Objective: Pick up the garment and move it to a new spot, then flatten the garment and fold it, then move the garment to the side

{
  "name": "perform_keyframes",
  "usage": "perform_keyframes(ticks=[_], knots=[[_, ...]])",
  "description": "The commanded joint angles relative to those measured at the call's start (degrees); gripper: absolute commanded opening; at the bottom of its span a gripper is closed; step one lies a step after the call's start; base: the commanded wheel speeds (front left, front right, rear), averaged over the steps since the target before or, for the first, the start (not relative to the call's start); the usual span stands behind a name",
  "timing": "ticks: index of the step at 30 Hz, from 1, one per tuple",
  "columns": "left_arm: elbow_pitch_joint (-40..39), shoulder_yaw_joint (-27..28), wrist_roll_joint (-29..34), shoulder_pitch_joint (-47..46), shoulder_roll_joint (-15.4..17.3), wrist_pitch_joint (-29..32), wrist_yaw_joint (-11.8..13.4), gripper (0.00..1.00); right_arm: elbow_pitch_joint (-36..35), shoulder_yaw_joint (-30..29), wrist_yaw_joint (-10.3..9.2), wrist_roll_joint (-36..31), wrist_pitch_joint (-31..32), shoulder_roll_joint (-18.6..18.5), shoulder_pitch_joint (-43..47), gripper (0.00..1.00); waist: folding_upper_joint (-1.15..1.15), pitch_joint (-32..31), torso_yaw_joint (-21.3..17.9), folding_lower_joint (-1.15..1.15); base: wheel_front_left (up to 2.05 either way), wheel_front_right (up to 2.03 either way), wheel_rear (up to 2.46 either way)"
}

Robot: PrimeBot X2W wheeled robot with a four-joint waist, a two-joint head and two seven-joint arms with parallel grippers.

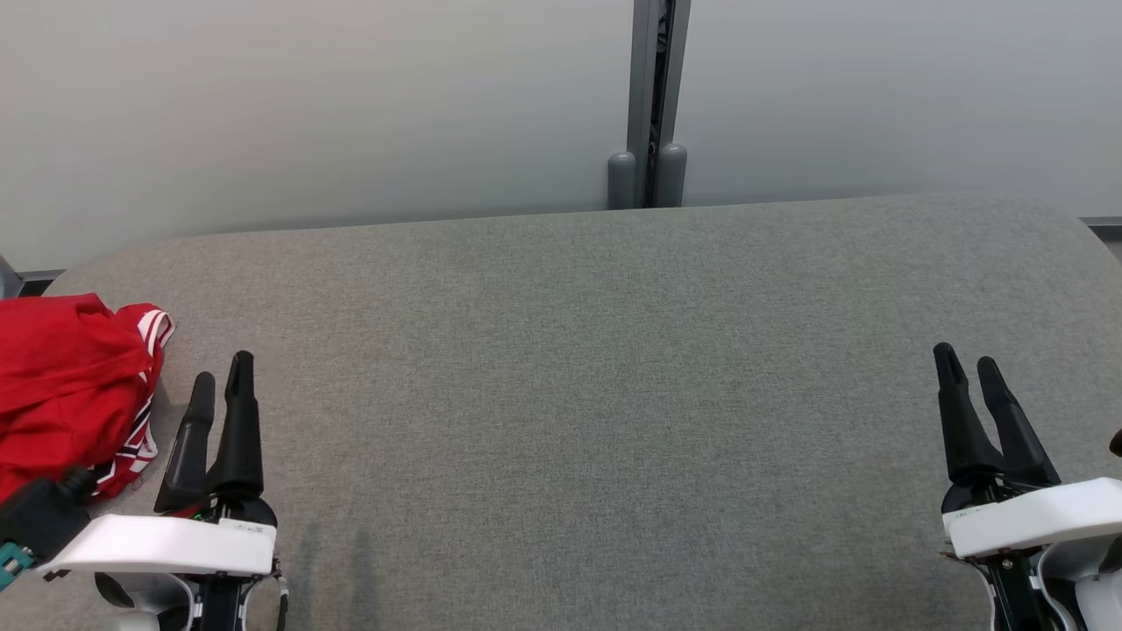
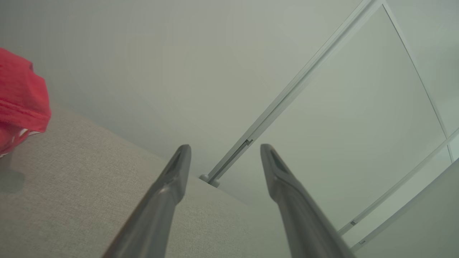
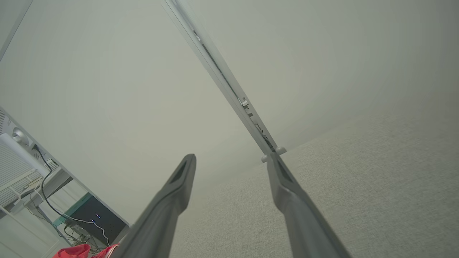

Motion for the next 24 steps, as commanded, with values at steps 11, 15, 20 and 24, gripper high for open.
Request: perform_keyframes(ticks=[11, 15, 20, 24], knots=[[2.4, -2.1, 11.0, -1.4, 1.4, -2.3, 0.6, 1.00, 0.9, -0.2, 0.27, -9.6, -2.0, -0.7, -1.0, 1.00, 0.00, 0.0, -0.3, 0.00, 0.00, 0.00, 0.00], [4.1, -2.6, 13.6, -1.4, 1.3, -3.1, 0.8, 1.00, 1.5, -0.2, 0.28, -12.4, -2.5, -0.6, -1.0, 1.00, 0.00, 0.0, -0.5, 0.00, 0.00, 0.00, 0.00], [6.4, -3.1, 16.9, -1.6, 1.6, -4.0, 1.1, 1.00, 2.4, -0.4, 0.29, -15.8, -3.2, -0.6, -0.8, 1.00, 0.00, 0.0, -0.7, 0.00, 0.00, 0.00, 0.00], [8.4, -3.1, 20.1, -1.9, 1.9, -4.8, 2.0, 1.00, 3.2, -0.6, 0.29, -19.1, -3.8, -0.3, -0.6, 1.00, 0.00, -0.1, -1.0, 0.00, 0.00, 0.00, 0.00]])
